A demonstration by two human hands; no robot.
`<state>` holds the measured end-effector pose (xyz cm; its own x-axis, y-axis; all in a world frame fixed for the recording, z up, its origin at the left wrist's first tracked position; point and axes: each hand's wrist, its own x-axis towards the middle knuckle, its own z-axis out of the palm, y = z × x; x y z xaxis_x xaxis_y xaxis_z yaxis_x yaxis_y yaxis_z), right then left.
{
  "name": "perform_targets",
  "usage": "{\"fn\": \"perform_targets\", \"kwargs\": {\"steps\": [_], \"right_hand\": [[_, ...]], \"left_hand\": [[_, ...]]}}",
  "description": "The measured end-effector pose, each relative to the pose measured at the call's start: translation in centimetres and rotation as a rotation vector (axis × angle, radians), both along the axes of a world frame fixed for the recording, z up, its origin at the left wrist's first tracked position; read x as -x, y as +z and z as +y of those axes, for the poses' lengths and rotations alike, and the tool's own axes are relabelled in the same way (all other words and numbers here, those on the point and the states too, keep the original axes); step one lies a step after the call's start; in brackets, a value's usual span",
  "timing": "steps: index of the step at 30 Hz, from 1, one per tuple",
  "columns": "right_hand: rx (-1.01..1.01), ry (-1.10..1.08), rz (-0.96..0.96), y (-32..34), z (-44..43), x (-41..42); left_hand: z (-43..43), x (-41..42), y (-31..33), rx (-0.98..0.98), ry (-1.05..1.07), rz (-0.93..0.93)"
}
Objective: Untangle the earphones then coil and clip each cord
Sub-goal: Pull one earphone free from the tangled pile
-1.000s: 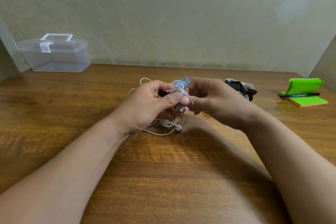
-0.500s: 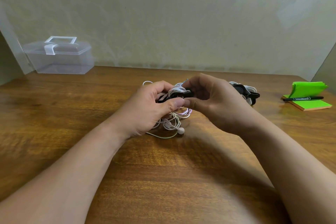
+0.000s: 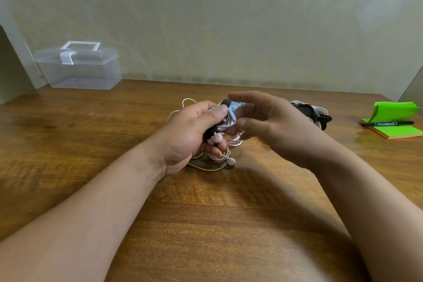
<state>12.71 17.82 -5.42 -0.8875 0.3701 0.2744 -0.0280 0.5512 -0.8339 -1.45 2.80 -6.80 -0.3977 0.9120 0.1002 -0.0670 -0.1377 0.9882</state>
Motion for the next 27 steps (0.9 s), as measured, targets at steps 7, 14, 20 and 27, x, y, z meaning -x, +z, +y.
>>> {"fn": "perform_targets", "kwargs": {"steps": [7,14,20,27], "right_hand": [[0.042,-0.118,0.055,-0.2,-0.1,0.5],[-0.274,-0.125,-0.008,0.1,-1.5,0.0],[-0.232,-0.014,0.006,0.0,-2.3,0.0],[-0.308,-0.077,0.08,0.3,-1.8,-0.3]], "left_hand": [[-0.1,0.6,0.1,-0.004,-0.006,-0.077],[0.6,0.6,-0.4,-0.008,0.112,-0.107],[0.5,1.1,-0.5,-0.043,0.036,-0.07],[0.4,0.8,-0.6,-0.06,0.018,-0.017]]}}
